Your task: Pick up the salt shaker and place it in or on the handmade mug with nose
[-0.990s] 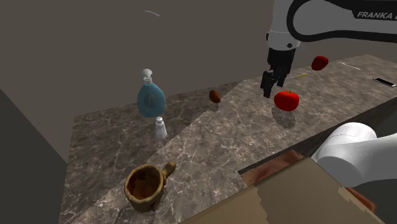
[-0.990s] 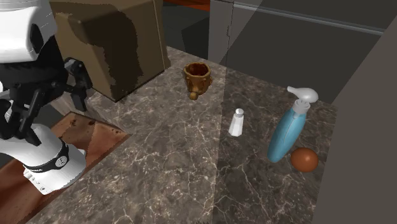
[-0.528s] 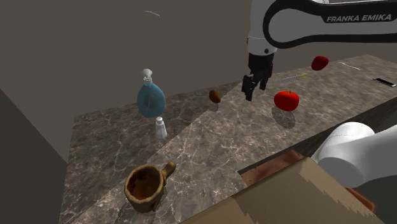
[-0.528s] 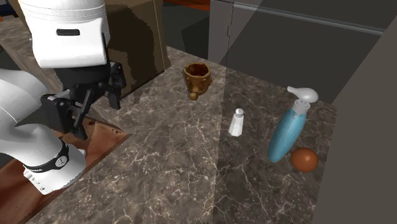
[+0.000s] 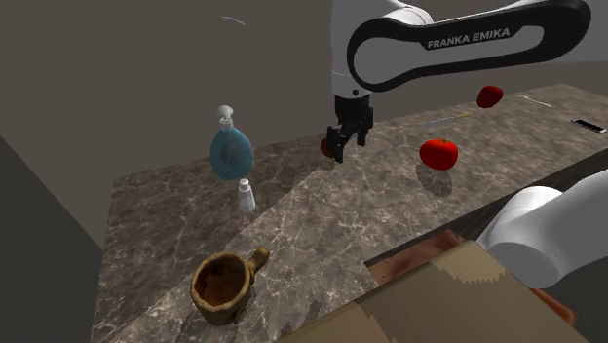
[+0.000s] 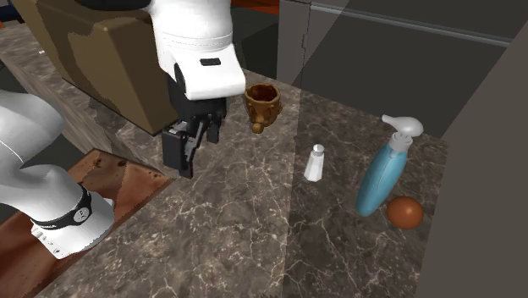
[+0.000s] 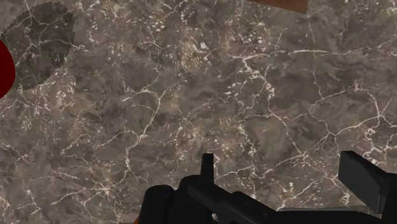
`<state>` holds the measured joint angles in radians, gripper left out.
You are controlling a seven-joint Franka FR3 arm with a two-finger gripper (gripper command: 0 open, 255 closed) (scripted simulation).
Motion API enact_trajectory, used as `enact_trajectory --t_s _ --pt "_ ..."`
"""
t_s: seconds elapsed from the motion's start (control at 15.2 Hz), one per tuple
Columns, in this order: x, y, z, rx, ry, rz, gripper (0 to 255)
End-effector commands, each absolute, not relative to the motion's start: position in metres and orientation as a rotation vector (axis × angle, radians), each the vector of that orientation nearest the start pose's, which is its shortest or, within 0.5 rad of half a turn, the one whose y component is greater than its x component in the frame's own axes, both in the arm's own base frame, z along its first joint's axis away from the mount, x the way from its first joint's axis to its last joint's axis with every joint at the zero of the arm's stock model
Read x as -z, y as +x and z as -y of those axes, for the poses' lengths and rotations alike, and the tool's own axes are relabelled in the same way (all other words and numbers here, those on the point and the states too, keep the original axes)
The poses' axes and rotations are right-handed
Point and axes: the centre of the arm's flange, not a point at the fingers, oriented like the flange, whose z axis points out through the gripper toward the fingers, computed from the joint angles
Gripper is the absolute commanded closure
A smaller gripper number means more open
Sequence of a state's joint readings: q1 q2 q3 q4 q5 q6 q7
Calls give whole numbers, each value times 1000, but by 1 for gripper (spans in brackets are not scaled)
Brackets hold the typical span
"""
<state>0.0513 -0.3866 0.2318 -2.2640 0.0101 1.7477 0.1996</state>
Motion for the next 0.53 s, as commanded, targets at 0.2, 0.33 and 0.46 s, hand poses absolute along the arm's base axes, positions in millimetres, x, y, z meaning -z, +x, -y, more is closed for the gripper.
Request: enact_trajectory --t_s 0.2,0.33,0.46 --pt "-477 447 -175 -174 -3233 121 0" --pt "-469 463 -193 -168 -3230 132 0" --pt "-461 479 -212 -162 -3227 142 0"
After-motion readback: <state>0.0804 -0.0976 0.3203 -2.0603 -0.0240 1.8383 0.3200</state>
